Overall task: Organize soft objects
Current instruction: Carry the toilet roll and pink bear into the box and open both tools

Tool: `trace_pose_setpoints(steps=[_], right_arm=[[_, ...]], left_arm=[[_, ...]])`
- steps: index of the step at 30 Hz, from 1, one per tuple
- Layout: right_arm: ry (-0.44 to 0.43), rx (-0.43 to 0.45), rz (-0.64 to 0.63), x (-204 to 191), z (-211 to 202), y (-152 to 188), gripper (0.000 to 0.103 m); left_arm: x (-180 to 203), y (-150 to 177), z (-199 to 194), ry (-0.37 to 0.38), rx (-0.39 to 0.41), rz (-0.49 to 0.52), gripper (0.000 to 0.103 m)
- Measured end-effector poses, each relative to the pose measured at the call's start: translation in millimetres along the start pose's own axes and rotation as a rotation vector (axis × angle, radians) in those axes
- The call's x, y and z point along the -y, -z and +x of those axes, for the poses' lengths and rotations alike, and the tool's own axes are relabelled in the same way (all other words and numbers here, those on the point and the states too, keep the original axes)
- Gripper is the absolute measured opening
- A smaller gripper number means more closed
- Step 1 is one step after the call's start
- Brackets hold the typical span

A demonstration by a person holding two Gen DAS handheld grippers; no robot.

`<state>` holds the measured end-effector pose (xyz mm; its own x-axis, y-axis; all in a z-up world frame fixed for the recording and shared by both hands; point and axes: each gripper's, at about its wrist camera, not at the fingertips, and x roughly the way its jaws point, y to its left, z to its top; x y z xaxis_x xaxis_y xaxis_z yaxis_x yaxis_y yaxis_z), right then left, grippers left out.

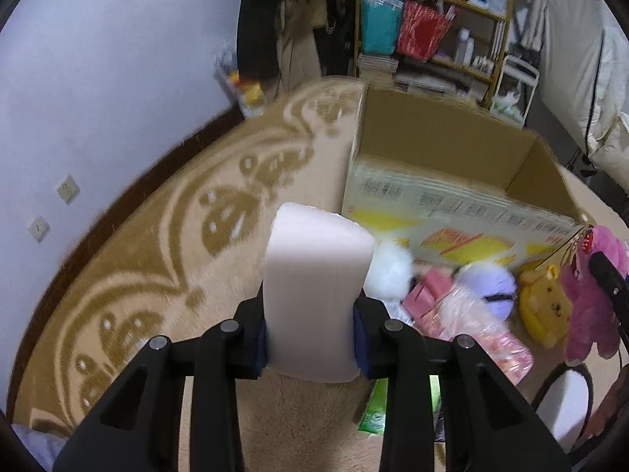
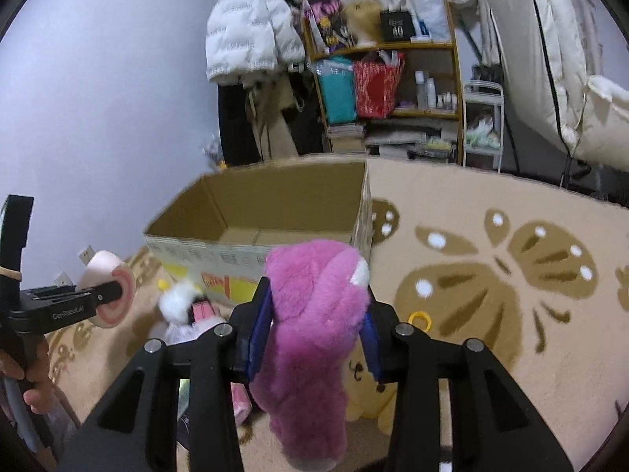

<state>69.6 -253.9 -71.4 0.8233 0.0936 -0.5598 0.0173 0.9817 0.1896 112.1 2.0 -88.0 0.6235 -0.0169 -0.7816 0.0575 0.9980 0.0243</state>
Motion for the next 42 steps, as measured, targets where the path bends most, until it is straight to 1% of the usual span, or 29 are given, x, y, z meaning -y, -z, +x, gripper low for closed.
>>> trace_pose_setpoints(steps=[4, 8, 14, 22, 27, 29, 31, 34, 36, 39, 42], right_arm=[[-0.012, 0.043, -0.008, -3, -12, -10, 0.042], [-0.018, 0.063, -0.021, -6, -16, -17, 0.043], [-0.022, 0.104, -0.047, -9, -20, -31, 0.043], [-0.024, 0.141, -0.088, -14, -13, -56, 0.043], [-0.007, 0.151, -0.135, -17, 0, -65, 0.043], [-0.004, 0.146, -0.151, -17, 8, -66, 0.043], [-0.001, 0.141, -0.161, -17, 15, -67, 0.043], [-0.009, 0.154, -0.176, -17, 22, -69, 0.043], [-0.016, 0.156, -0.183, -18, 26, -71, 0.044], [-0.026, 0.156, -0.189, -19, 35, -75, 0.044], [-0.031, 0.153, -0.184, -19, 42, -78, 0.044]], left_arm=[[8, -11, -30, -0.017, 0.107, 0.037, 0.032], [19, -21, -54, -0.067, 0.212, 0.1, 0.032], [21, -41, -70, -0.062, 0.282, 0.093, 0.032], [31, -68, -68, -0.063, 0.315, 0.109, 0.032], [38, -82, -54, -0.069, 0.312, 0.128, 0.033], [41, -89, -47, -0.084, 0.32, 0.135, 0.033], [42, -95, -40, -0.074, 0.325, 0.139, 0.033], [44, -101, -31, -0.08, 0.33, 0.146, 0.033], [45, -104, -28, -0.074, 0.328, 0.141, 0.034], [47, -112, -19, -0.043, 0.322, 0.127, 0.034], [51, -116, -11, -0.028, 0.334, 0.125, 0.035]])
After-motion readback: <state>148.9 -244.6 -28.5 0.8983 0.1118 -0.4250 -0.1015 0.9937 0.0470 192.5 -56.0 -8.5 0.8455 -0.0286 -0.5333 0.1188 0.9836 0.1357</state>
